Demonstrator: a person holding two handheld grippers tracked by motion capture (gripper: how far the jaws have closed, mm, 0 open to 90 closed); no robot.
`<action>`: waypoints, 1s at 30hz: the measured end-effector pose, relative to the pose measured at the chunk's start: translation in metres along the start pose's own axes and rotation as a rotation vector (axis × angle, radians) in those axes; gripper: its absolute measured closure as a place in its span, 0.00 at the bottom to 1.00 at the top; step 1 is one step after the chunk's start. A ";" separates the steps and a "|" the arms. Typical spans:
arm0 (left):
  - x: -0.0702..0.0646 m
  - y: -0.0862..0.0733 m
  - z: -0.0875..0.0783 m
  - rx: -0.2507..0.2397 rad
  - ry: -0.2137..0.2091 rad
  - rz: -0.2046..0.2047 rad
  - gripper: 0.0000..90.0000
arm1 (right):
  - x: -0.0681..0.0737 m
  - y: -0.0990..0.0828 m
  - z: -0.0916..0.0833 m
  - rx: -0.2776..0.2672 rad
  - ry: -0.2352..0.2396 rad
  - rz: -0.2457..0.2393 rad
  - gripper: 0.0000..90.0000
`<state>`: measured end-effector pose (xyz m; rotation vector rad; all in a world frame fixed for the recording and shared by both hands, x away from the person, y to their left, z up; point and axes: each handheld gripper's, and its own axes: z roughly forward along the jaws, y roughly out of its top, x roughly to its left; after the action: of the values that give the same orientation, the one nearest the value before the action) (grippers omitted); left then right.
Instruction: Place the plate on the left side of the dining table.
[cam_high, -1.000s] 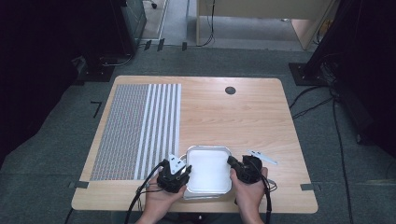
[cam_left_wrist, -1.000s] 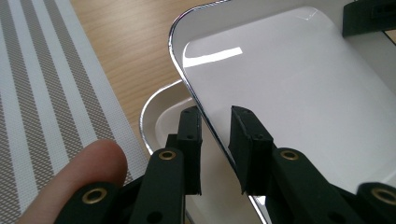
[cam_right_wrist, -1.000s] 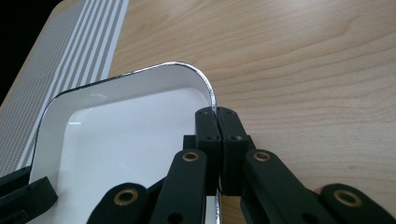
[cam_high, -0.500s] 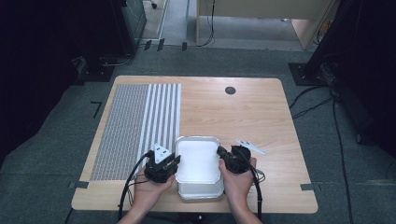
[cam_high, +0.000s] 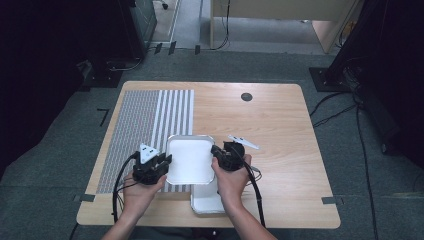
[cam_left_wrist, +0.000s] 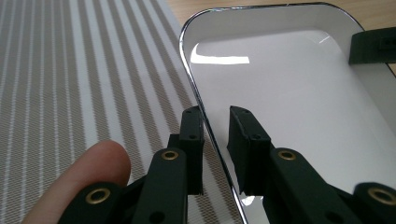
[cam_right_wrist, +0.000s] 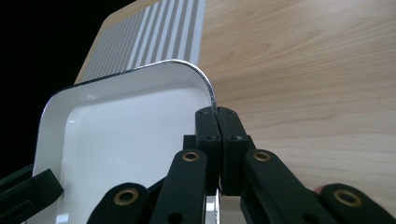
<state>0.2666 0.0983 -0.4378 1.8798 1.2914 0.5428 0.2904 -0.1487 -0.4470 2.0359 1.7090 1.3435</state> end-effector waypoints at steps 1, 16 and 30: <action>0.004 0.000 0.000 -0.003 0.010 -0.004 0.84 | 0.007 0.001 0.007 0.009 0.007 0.000 1.00; 0.058 0.003 0.007 0.008 0.114 -0.047 0.84 | 0.051 0.010 0.063 0.066 0.015 -0.004 1.00; 0.093 0.005 0.031 0.054 0.193 -0.075 0.84 | 0.069 0.012 0.112 0.112 0.004 0.008 1.00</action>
<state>0.3282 0.1713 -0.4599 1.8501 1.5083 0.6686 0.3740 -0.0488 -0.4686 2.1019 1.8183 1.2825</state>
